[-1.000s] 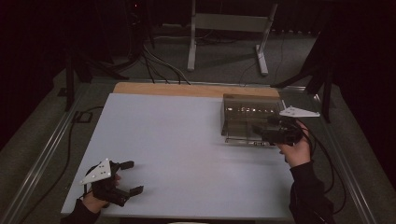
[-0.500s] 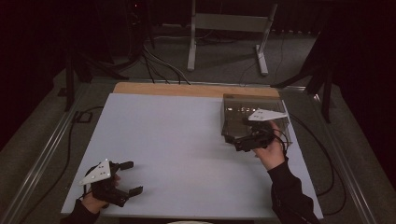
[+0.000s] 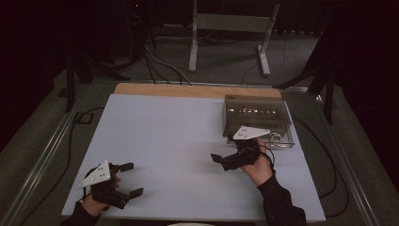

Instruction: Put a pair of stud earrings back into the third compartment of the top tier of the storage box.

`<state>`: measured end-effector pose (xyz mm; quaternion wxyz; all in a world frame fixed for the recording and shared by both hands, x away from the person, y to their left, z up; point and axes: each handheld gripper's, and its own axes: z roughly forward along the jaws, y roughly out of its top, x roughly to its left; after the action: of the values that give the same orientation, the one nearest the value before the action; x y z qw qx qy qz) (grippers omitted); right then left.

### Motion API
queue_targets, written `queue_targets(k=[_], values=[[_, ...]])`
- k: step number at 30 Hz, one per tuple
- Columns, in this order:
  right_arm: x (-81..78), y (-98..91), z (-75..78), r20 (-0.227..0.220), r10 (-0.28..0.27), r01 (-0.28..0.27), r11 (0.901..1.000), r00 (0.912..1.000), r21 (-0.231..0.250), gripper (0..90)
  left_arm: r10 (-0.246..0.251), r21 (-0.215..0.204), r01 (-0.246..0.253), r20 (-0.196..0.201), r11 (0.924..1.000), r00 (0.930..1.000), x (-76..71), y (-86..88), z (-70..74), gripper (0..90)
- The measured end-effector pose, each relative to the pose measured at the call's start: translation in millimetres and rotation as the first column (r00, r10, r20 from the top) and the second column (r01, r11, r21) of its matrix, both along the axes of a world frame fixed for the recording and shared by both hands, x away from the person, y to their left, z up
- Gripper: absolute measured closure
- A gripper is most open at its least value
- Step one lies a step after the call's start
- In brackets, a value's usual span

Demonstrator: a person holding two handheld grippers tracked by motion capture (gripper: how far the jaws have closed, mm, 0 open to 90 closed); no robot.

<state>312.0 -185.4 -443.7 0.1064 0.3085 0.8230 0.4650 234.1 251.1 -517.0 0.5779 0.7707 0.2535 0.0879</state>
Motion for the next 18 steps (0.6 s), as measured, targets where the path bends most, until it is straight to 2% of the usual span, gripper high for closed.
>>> queue_targets(k=[6, 10, 18], values=[[-11.9, 3.7, -18.2, -0.021, 0.039, -0.039, 0.9992, 0.999, -0.009, 0.0, 0.001, -0.001, -0.001, -0.005, 1.0, 1.0, 0.2, 0.0, -0.5, 0.5], [-19.3, 1.9, -29.4, -0.023, 0.043, -0.042, 0.9991, 0.9988, 0.009, 0.0, 0.004, 0.003, -0.004, -0.005, 1.0, 1.0, -0.2, 0.1, -0.8, 0.5], [-29.9, -15.4, -51.7, -0.037, 0.036, -0.037, 0.9992, 0.9987, -0.017, 0.0, 0.005, 0.001, -0.005, -0.006, 1.0, 1.0, -0.1, 0.1, -0.8, 0.5]])
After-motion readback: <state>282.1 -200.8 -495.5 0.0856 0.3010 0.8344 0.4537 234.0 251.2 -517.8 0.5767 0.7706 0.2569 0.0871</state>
